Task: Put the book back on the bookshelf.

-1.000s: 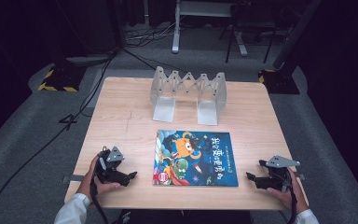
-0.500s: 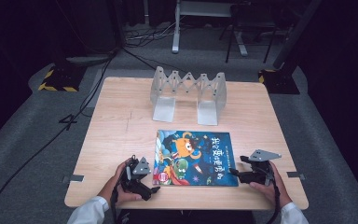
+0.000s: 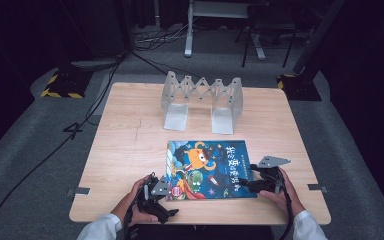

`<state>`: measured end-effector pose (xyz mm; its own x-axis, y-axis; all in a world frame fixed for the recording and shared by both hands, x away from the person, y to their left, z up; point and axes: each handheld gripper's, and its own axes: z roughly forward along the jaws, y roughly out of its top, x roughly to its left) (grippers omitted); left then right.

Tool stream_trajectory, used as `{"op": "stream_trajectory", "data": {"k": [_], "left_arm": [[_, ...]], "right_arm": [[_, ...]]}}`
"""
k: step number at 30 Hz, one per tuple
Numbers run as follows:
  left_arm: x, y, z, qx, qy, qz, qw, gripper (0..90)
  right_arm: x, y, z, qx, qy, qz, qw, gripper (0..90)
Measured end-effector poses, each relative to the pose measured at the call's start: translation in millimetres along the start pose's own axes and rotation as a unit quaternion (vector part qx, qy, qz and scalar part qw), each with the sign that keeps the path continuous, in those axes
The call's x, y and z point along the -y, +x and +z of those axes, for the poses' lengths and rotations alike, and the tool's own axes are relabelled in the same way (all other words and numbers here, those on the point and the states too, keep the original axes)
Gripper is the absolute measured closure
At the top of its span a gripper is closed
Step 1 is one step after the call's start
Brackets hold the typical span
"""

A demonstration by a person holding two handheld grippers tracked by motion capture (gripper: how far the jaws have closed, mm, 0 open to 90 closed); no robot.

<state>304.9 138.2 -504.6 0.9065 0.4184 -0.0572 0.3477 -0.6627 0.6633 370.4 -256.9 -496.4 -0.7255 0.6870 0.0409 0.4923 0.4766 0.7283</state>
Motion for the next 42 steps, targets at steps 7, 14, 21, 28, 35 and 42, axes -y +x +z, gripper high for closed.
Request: {"op": "stream_trajectory", "data": {"k": [7, 14, 21, 28, 35, 42], "left_arm": [[6.0, -0.6, -9.3, 0.004, -0.010, -0.012, 0.9999, 13.4], [6.0, 19.6, -15.0, -0.026, 0.002, -0.024, 0.9994, 12.4], [-2.2, 38.0, -28.9, -0.064, -0.013, -0.024, 0.9976, 16.9], [-17.9, 74.3, -23.6, -0.087, -0.022, -0.036, 0.9953, 16.4], [-43.0, 102.8, -5.2, -0.086, -0.022, -0.035, 0.9954, 16.5], [-55.0, 114.3, 9.3, -0.105, -0.002, -0.019, 0.9942, 16.5]], "right_arm": [[-15.3, -5.7, 9.7, -0.009, 0.022, -0.020, 0.9995, 22.5], [-17.1, 3.1, 14.7, -0.027, 0.013, -0.037, 0.9988, 23.6], [-13.1, 5.6, 13.8, -0.036, 0.004, -0.034, 0.9987, 24.4], [-12.2, 6.1, 13.5, -0.034, 0.000, -0.033, 0.9989, 25.1], [-7.3, 10.1, 7.5, -0.024, -0.004, -0.035, 0.9991, 28.2], [4.0, 13.3, -5.9, -0.023, -0.001, -0.042, 0.9989, 28.2]]}}
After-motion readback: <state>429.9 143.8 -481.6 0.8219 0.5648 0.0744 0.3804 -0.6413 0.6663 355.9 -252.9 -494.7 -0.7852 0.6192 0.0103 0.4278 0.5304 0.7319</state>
